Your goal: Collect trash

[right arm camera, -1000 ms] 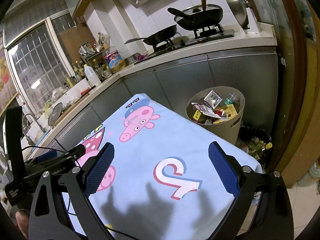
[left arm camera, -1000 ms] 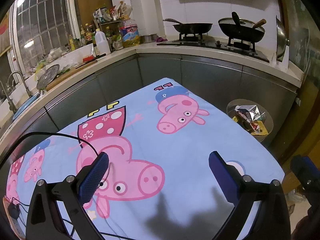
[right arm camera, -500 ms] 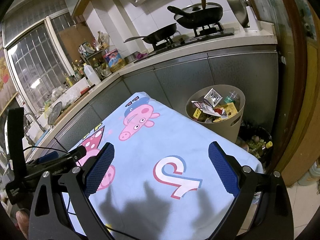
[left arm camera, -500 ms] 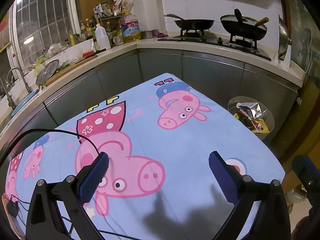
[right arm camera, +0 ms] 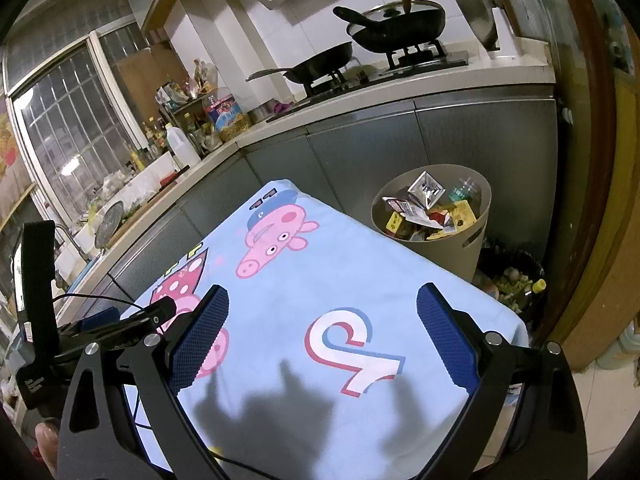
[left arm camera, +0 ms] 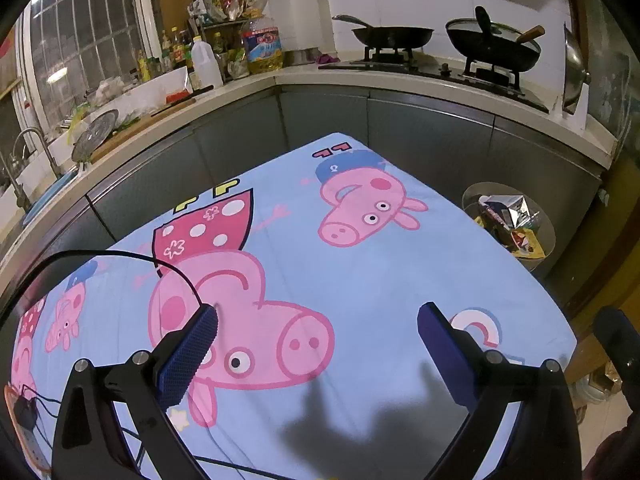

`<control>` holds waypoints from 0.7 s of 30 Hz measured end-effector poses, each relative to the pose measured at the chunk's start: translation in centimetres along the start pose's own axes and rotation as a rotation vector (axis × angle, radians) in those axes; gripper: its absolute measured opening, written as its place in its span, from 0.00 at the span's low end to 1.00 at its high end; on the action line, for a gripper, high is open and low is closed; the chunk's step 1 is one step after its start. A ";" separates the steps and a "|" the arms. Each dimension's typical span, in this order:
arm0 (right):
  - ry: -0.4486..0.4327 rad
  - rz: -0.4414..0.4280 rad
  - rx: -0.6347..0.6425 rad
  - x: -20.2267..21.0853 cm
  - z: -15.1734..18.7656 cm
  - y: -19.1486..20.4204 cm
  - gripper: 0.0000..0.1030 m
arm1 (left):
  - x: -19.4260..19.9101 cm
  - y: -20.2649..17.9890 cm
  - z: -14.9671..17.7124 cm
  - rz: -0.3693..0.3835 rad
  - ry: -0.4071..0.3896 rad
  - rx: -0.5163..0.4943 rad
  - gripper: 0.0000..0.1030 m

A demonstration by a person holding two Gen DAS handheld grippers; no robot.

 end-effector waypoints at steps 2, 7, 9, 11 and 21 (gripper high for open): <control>0.005 -0.003 0.000 -0.4 -0.2 -0.2 0.91 | -0.2 0.1 0.1 -0.007 0.006 -0.001 0.97; 0.005 -0.002 -0.004 -0.6 -0.4 -0.3 0.91 | -0.6 0.1 0.5 -0.020 0.025 -0.002 0.97; 0.005 -0.002 -0.002 -0.5 -0.3 -0.2 0.91 | -0.7 0.0 0.6 -0.017 0.029 0.000 0.97; 0.007 -0.003 -0.004 -0.6 -0.3 -0.3 0.91 | -0.8 0.1 0.6 -0.016 0.031 0.001 0.97; 0.009 -0.004 -0.004 -0.6 -0.3 -0.2 0.91 | -1.0 0.4 0.7 -0.034 0.036 -0.006 0.97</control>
Point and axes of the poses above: each gripper's, at about its wrist camera, not at the fingertips, and x roughly against the way its jaws point, y to its left, z to its underside, the point moved 10 cm from there along -x, roughly the way its jaws point, and after that the axes turned 10 degrees about z, right-handed, at the moved point
